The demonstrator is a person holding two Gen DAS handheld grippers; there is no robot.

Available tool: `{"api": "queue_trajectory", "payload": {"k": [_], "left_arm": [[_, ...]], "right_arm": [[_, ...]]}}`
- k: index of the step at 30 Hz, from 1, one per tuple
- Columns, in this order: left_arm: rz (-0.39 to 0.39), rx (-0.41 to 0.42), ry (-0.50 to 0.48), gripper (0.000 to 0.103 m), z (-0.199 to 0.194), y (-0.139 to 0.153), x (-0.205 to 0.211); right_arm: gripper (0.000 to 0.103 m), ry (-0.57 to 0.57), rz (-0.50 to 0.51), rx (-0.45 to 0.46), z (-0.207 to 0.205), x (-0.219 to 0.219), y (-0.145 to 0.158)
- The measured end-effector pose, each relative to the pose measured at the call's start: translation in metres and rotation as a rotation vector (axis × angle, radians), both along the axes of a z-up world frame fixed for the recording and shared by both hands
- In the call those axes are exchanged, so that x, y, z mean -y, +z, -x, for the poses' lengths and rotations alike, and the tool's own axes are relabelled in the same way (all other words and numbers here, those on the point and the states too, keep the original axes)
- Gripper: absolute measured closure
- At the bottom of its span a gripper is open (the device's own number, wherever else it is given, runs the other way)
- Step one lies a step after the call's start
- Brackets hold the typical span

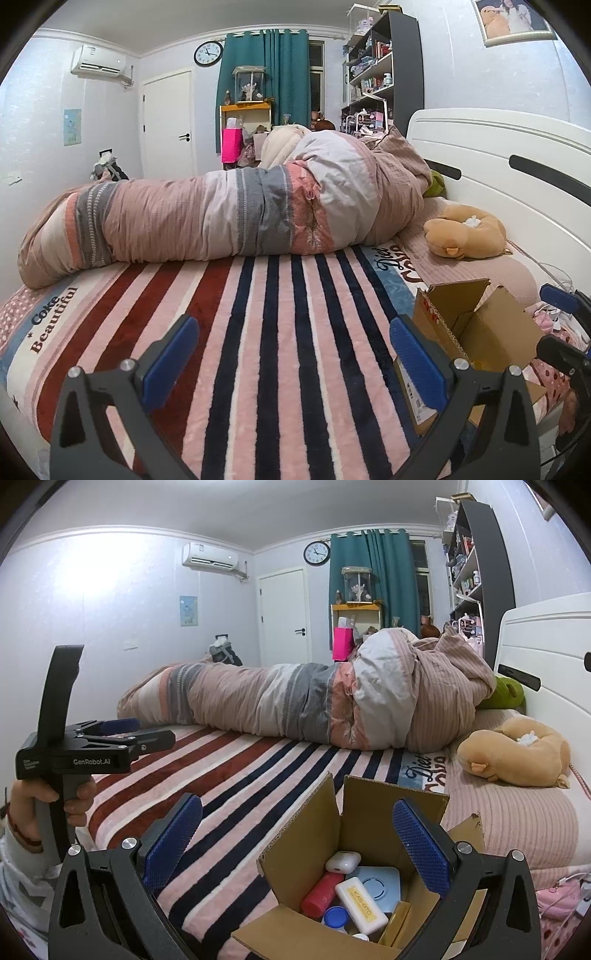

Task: Organize rigid objects

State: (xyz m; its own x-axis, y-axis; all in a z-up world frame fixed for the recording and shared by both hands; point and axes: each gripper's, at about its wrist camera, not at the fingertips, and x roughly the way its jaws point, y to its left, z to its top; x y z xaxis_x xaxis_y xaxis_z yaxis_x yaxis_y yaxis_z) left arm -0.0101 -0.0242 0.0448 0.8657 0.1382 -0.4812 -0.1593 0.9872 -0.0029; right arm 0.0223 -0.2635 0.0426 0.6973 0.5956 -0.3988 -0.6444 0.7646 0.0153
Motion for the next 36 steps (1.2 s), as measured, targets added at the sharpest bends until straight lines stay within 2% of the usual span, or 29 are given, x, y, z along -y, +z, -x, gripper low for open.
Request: {"api": "queue_trajectory", "payload": {"k": [36], "left_arm": [[-0.004,-0.016,0.042,0.0,-0.002,-0.005,-0.004]], "right_arm": [[0.0,-0.029,0.004,-0.009,-0.001,-0.003,-0.01]]}}
